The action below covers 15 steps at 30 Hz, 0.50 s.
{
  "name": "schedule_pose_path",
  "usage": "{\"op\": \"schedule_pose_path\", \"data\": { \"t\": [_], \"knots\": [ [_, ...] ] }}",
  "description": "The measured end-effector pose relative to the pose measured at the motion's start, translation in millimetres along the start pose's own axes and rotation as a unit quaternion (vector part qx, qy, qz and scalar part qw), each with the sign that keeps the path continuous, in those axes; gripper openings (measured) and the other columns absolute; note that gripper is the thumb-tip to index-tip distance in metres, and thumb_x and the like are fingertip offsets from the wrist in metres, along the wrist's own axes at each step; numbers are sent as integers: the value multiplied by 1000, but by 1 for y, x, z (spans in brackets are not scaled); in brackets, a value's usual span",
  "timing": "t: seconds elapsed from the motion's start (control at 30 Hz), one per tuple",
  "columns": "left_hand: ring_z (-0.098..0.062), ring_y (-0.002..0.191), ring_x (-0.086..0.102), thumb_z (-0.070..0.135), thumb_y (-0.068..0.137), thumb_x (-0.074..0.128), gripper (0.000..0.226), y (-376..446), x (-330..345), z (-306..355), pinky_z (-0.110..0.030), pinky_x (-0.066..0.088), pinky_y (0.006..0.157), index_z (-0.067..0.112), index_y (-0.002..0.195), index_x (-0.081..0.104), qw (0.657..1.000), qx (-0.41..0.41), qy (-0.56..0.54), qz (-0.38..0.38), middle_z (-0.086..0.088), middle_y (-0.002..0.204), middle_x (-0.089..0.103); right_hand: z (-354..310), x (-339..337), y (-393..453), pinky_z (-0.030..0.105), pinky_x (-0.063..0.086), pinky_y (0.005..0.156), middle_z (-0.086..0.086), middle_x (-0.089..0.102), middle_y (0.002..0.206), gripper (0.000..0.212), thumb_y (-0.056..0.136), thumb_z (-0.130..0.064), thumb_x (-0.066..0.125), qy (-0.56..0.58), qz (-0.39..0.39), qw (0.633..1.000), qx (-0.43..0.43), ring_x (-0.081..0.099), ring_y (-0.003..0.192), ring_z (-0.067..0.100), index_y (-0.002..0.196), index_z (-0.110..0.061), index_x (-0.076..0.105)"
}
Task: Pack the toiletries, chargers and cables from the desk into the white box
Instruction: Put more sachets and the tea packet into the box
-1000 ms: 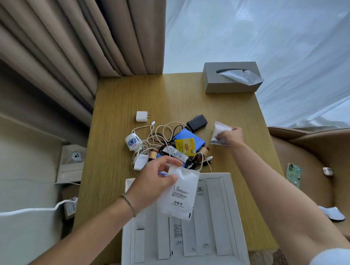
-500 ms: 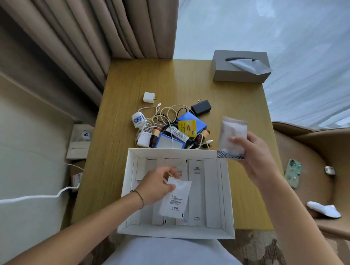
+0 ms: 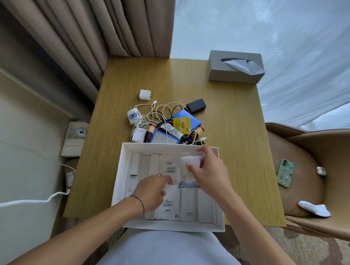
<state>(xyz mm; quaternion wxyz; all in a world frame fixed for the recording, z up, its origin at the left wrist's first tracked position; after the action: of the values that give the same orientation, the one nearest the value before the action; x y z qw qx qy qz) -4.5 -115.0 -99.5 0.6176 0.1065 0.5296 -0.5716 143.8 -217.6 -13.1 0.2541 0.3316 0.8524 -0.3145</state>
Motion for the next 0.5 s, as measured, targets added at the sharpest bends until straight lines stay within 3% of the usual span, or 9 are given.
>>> {"op": "schedule_pose_path", "data": {
  "t": [0.1, 0.2, 0.3, 0.4, 0.5],
  "knots": [
    [-22, 116, 54, 19, 90, 62, 43, 0, 3, 5, -33, 49, 89, 27, 132, 56, 996, 34, 75, 23, 0, 126, 60, 1, 16, 7, 39, 55, 68, 1, 71, 90, 19, 91, -23, 58, -74, 8, 997, -19, 65, 79, 25, 109, -24, 55],
    [-23, 119, 47, 23, 88, 64, 45, 1, 7, 5, -33, 43, 91, 22, 132, 57, 991, 43, 125, 32, -2, 127, 56, 6, 30, 14, 37, 51, 70, 6, 73, 97, 19, 88, -13, 52, -148, 2, 988, -33, 64, 87, 31, 103, -19, 62],
    [-25, 119, 45, 24, 87, 65, 46, 1, 10, 3, -35, 42, 92, 20, 133, 57, 988, 36, 148, 31, -4, 129, 53, 10, 37, 17, 37, 52, 71, 5, 74, 98, 21, 87, -14, 53, -186, -2, 982, -37, 65, 89, 32, 104, -18, 63],
    [-26, 117, 45, 25, 85, 68, 45, -1, 10, 4, -37, 41, 93, 20, 128, 60, 985, 42, 159, 47, -5, 128, 52, -3, 41, 18, 34, 41, 62, 4, 71, 96, 16, 86, -14, 56, -191, 16, 976, -101, 65, 86, 32, 100, -18, 64],
    [-26, 120, 44, 27, 84, 68, 44, -4, 8, 4, -37, 40, 96, 21, 127, 60, 983, 51, 166, 63, -4, 130, 51, -10, 58, 18, 30, 36, 64, 4, 71, 104, 16, 85, -10, 59, -205, -31, 968, -145, 65, 91, 31, 98, -16, 65]
  ]
}}
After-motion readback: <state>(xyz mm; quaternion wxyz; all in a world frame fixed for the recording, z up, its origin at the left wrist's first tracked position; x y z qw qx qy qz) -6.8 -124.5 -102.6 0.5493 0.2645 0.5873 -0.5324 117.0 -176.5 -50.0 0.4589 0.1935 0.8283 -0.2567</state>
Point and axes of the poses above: each hand's wrist, its own y-axis towards the middle knuckle, its own x-axis out of the palm, z = x × y, the point moved 9 cm from there along y, towards the middle knuckle
